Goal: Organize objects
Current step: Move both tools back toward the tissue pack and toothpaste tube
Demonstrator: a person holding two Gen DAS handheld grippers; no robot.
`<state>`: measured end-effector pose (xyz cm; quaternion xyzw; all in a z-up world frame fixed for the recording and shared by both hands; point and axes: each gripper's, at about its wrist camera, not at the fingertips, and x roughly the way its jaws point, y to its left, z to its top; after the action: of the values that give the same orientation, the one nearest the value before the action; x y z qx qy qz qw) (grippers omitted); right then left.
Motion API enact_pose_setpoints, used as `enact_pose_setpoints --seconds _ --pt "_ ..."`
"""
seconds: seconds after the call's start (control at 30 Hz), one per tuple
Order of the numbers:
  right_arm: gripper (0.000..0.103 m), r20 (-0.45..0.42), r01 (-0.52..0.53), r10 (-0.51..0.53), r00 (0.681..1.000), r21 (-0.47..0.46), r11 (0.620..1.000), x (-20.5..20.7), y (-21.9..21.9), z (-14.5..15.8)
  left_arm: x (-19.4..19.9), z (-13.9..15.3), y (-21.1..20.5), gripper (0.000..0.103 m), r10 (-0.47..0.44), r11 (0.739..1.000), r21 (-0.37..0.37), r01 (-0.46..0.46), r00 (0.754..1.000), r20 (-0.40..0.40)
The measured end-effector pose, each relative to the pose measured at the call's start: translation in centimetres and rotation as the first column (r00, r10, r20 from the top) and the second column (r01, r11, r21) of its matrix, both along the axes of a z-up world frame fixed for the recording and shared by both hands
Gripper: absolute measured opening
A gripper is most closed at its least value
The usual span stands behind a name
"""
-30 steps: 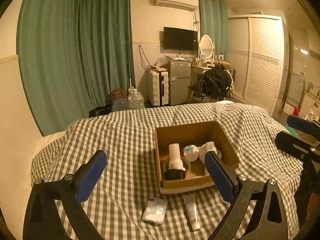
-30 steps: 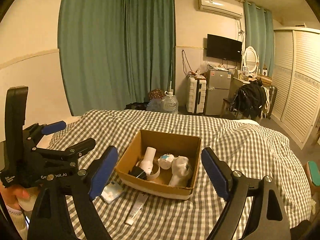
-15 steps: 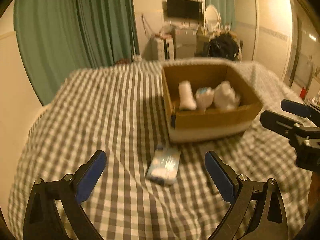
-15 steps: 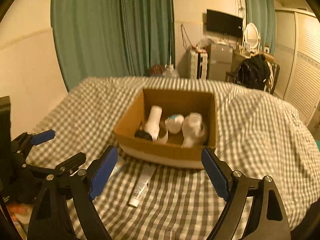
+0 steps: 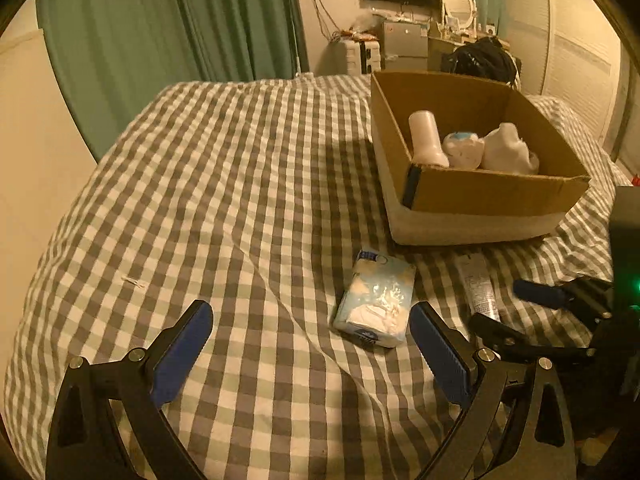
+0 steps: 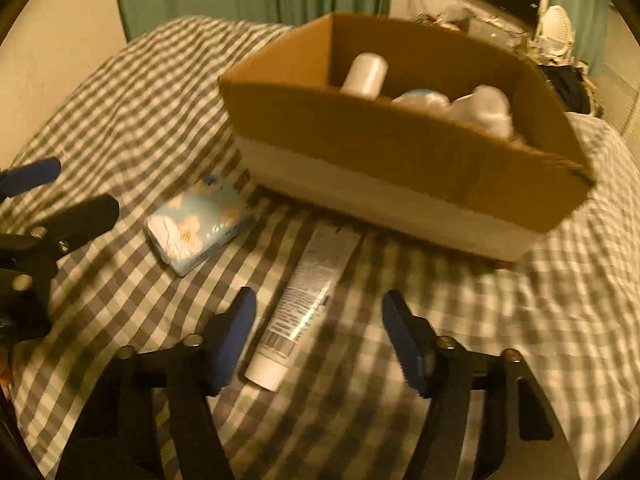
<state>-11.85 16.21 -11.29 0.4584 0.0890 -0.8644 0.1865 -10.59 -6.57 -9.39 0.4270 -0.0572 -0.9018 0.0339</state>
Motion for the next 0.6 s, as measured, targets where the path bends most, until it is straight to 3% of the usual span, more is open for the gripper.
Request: enact_pose_setpoints --seconds 0.1,0.17,0.3,0.6 --pt "0.037 0.043 -0.021 0.021 0.999 0.014 1.000 -0.7 -0.5 -1.5 -0.4 -0.5 0.3 0.101 -0.006 1.000 0.007 0.006 1.000 0.019" --pt "0.031 0.082 -0.043 0.043 0.996 0.007 0.999 -0.8 -0.6 -2.4 -0.7 -0.8 0.5 0.101 -0.010 1.000 0.008 0.010 0.999 0.032" --pt "0.023 0.069 -0.040 0.041 0.997 -0.007 0.999 -0.2 0.1 -1.8 -1.1 -1.5 1.2 0.101 -0.021 1.000 -0.017 0.022 0.998 0.061" --pt "0.020 -0.006 0.057 -0.058 0.998 -0.136 0.989 1.2 6.2 3.2 -4.2 -4.1 4.7 0.101 -0.125 0.992 0.005 0.126 0.983 0.137"
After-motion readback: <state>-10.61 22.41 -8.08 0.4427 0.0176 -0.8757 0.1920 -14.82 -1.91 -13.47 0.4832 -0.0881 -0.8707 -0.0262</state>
